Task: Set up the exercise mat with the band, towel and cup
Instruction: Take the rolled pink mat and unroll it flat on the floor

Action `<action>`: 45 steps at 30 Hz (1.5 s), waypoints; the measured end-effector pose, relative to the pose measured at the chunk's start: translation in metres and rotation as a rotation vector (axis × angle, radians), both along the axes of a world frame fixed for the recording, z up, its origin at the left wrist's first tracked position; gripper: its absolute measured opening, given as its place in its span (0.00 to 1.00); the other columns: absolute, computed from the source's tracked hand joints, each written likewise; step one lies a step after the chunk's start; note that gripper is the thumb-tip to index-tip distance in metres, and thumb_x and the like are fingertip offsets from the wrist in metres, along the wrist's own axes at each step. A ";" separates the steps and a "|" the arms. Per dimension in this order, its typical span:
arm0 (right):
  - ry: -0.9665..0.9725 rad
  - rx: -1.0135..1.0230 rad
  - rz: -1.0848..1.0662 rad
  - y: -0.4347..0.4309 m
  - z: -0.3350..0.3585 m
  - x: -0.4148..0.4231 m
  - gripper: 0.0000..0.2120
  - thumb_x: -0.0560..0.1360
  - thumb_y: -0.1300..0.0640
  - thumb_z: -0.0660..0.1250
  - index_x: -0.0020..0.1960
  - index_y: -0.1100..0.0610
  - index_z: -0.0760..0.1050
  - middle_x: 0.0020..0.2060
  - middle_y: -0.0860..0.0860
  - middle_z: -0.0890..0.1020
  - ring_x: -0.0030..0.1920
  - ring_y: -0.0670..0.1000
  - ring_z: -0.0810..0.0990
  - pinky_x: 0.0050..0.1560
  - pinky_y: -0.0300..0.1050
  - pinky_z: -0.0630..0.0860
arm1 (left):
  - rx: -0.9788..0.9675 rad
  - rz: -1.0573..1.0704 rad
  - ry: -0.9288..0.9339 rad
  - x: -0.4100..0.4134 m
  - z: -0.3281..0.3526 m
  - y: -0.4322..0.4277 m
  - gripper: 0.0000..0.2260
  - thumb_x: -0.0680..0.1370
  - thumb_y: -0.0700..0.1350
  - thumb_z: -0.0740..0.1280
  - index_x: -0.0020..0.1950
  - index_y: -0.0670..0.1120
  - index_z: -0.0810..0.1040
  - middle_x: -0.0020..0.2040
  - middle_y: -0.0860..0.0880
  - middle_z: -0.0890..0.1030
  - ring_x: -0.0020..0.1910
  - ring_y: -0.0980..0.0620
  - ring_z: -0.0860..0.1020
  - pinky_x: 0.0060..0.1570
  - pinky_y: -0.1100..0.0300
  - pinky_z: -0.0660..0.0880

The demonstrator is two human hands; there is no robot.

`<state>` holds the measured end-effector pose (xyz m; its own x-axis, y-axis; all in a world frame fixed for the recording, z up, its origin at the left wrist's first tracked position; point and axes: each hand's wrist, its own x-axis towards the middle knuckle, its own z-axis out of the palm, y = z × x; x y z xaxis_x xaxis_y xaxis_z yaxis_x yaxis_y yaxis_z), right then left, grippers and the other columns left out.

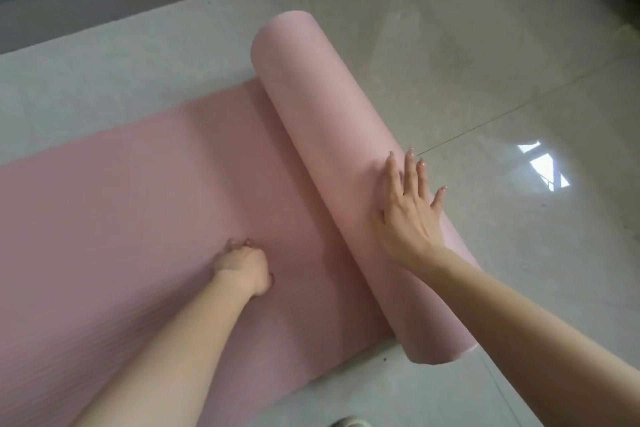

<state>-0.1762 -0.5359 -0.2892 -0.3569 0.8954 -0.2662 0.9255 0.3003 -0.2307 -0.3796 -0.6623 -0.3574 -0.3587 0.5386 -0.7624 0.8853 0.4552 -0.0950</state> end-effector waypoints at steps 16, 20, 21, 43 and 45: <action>0.006 -0.079 -0.269 0.097 -0.004 0.089 0.49 0.69 0.45 0.69 0.79 0.47 0.39 0.79 0.55 0.42 0.79 0.60 0.44 0.73 0.69 0.49 | 0.286 -0.115 -0.089 0.050 -0.058 0.087 0.54 0.70 0.73 0.58 0.76 0.40 0.33 0.74 0.31 0.31 0.74 0.31 0.31 0.75 0.41 0.39; -0.113 0.096 -0.127 0.082 0.002 0.090 0.38 0.75 0.53 0.61 0.79 0.50 0.45 0.80 0.53 0.45 0.78 0.59 0.45 0.71 0.71 0.53 | 0.205 -0.106 -0.063 0.054 -0.052 0.097 0.55 0.70 0.72 0.60 0.76 0.39 0.33 0.74 0.30 0.32 0.74 0.30 0.33 0.74 0.41 0.39; -0.190 0.026 -0.055 0.077 0.004 0.089 0.39 0.75 0.51 0.61 0.79 0.49 0.44 0.79 0.51 0.42 0.78 0.60 0.42 0.70 0.74 0.52 | 0.177 -0.114 -0.048 0.054 -0.047 0.100 0.55 0.70 0.72 0.61 0.76 0.38 0.34 0.74 0.29 0.33 0.74 0.30 0.34 0.74 0.41 0.39; -0.377 0.145 0.490 0.205 -0.009 0.108 0.38 0.77 0.42 0.58 0.80 0.53 0.46 0.79 0.53 0.39 0.78 0.57 0.36 0.71 0.71 0.39 | -0.070 -0.084 0.138 0.097 -0.001 0.219 0.19 0.75 0.48 0.63 0.64 0.46 0.78 0.66 0.47 0.78 0.66 0.43 0.75 0.66 0.44 0.69; -0.439 0.164 0.528 0.220 -0.023 0.127 0.39 0.77 0.42 0.59 0.80 0.53 0.44 0.79 0.51 0.37 0.78 0.56 0.33 0.69 0.72 0.33 | 0.156 -0.108 0.199 0.123 -0.001 0.244 0.19 0.77 0.48 0.63 0.66 0.44 0.76 0.66 0.45 0.78 0.67 0.44 0.75 0.65 0.49 0.72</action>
